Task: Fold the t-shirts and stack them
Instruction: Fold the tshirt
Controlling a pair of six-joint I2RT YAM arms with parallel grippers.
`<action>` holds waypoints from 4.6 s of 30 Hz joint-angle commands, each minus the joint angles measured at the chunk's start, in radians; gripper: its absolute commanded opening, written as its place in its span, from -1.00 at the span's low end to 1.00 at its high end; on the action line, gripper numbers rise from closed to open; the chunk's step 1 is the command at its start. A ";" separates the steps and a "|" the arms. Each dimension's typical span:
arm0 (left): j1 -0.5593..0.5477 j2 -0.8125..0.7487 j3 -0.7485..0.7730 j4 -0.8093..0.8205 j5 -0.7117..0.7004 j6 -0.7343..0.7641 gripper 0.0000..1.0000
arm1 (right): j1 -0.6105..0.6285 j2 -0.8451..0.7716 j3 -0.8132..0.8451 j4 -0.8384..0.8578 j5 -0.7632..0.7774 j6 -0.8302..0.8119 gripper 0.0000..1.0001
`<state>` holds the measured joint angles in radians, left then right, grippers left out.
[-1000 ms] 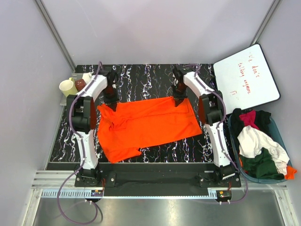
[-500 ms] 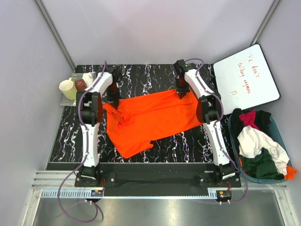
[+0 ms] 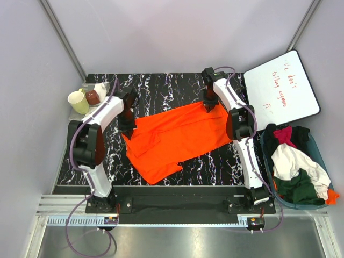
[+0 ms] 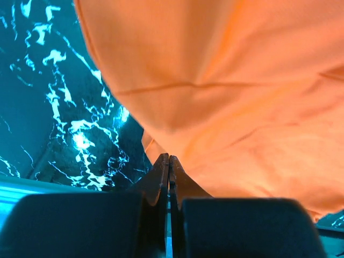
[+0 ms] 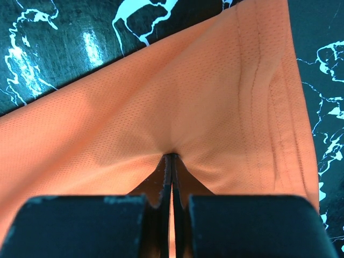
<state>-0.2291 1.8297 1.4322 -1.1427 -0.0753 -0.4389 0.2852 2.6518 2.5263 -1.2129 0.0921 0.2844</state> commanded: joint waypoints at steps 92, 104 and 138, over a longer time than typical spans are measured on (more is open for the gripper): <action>-0.147 -0.333 -0.678 0.471 0.215 -0.296 -0.71 | -0.279 -0.748 -1.235 0.449 -0.434 0.185 -1.00; -0.148 -0.452 -0.458 0.319 0.190 -0.235 -1.00 | -0.281 -0.897 -1.190 0.406 -0.497 0.139 -1.00; -0.604 0.074 -0.087 0.195 -0.095 -0.011 0.24 | -0.279 -0.727 -1.026 0.403 -0.535 0.124 -1.00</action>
<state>-0.8223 1.9003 1.3144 -0.9173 -0.1310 -0.4446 0.0010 1.9038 1.4544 -0.8093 -0.4141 0.4221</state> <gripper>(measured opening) 0.657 0.021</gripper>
